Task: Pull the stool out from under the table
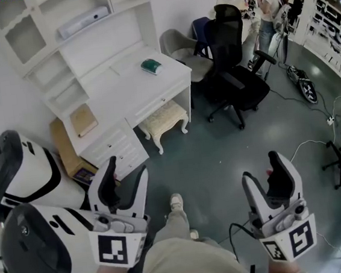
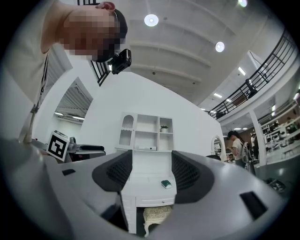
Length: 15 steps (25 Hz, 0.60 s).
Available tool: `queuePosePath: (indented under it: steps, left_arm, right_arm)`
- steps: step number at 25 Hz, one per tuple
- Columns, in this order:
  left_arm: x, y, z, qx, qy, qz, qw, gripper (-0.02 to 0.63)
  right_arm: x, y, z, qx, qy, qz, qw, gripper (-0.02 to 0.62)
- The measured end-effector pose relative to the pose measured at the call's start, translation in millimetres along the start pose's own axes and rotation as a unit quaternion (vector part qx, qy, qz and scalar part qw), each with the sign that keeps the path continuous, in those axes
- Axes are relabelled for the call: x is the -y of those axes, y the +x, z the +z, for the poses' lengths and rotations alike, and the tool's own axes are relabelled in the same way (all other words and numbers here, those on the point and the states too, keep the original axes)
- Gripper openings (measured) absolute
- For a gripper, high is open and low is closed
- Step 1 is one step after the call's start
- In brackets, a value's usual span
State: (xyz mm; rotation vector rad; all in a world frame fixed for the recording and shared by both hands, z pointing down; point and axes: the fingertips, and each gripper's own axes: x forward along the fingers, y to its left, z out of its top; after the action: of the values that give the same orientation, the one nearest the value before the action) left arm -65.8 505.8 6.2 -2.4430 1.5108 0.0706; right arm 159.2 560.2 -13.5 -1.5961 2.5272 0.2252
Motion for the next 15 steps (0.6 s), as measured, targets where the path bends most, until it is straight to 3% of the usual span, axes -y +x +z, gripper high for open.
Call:
queuePosePath:
  steps: [8, 15]
  left_arm:
    - [2, 25, -22, -0.002, 0.005, -0.012, 0.9999, 0.236]
    - [-22, 72, -55, -0.013, 0.002, -0.018, 0.9998, 0.236]
  right_arm:
    - [19, 16, -26, -0.016, 0.005, -0.005, 1.0, 0.267]
    - [40, 69, -57, -0.032, 0.008, -0.006, 0.999, 0.267]
